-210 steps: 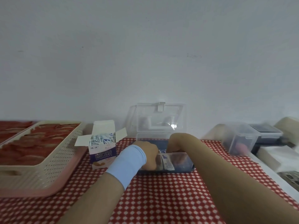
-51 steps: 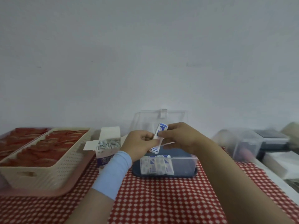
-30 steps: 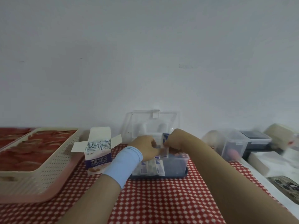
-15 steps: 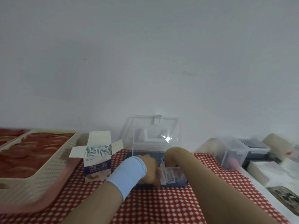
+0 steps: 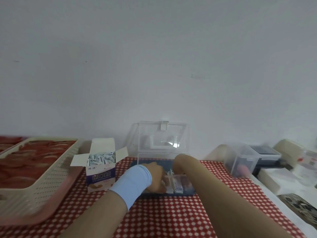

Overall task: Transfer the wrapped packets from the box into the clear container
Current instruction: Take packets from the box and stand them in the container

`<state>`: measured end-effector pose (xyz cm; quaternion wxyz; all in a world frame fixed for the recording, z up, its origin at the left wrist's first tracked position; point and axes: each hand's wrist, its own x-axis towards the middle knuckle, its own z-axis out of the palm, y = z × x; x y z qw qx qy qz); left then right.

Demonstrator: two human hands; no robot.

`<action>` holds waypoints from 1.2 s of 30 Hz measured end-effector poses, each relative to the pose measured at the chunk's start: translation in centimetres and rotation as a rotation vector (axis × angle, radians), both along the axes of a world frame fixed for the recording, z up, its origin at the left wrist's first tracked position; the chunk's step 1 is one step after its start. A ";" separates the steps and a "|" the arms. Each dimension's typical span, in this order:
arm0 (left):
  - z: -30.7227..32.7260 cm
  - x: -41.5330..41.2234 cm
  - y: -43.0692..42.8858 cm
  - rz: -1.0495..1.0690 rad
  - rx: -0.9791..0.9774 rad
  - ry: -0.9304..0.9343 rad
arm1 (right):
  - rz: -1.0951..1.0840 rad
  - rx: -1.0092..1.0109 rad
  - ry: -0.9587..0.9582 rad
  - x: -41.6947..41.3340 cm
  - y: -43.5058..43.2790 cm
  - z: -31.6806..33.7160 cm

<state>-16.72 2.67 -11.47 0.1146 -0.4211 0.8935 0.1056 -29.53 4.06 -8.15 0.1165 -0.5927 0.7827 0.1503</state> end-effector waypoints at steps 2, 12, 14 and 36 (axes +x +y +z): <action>0.0 0.2 0.1 -0.026 -0.027 0.012 | -0.013 -0.022 -0.037 0.0 0.2 0.4; 7.2 8.4 0.2 0.159 -0.144 0.705 | -0.071 -0.381 -0.481 1.9 -0.4 5.6; 7.1 11.9 -0.7 0.271 -0.224 0.757 | 0.041 -0.461 -0.540 4.2 -0.5 6.2; 1.2 20.1 -4.4 0.485 -0.282 0.817 | 0.425 -0.526 -0.182 17.7 -5.7 0.7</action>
